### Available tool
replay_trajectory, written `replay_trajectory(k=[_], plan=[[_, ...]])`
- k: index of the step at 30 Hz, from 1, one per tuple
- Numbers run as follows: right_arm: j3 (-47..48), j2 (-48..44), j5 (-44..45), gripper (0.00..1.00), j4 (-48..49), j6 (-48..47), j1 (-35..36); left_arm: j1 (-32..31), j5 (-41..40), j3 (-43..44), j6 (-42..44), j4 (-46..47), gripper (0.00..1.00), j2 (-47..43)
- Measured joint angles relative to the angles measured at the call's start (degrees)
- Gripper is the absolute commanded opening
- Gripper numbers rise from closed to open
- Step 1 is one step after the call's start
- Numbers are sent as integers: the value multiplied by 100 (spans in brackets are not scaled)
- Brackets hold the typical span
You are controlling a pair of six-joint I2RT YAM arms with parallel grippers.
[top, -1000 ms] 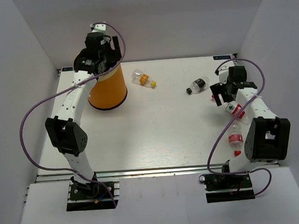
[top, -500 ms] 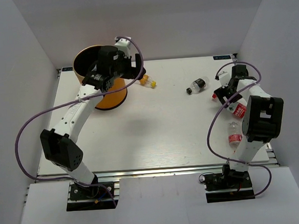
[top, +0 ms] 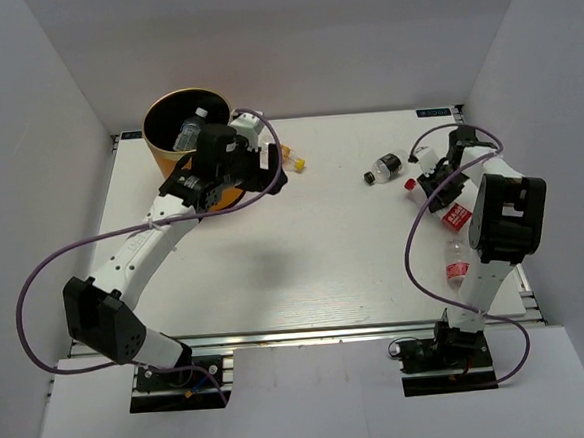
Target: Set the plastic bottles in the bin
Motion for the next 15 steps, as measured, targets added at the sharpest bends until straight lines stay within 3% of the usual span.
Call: replay_trajectory(k=[5, 8, 11, 13, 15], plan=[[1478, 229, -1126, 13, -1419, -317, 70, -157, 2, -603, -131, -28, 99, -201], [3759, 728, -1869, 13, -2341, -433, 273, -258, 0, -1032, -223, -52, 99, -295], [5340, 813, -2614, 9, -2140, -369, 715, -382, -2, -1539, -319, -138, 99, -431], [5241, 448, -3038, 5, -1714, -94, 1132, -439, -4, -1801, -372, -192, 99, -514], [4334, -155, -3432, 0, -702, 496, 1587, -507, -4, -2096, -435, -291, 99, -619]])
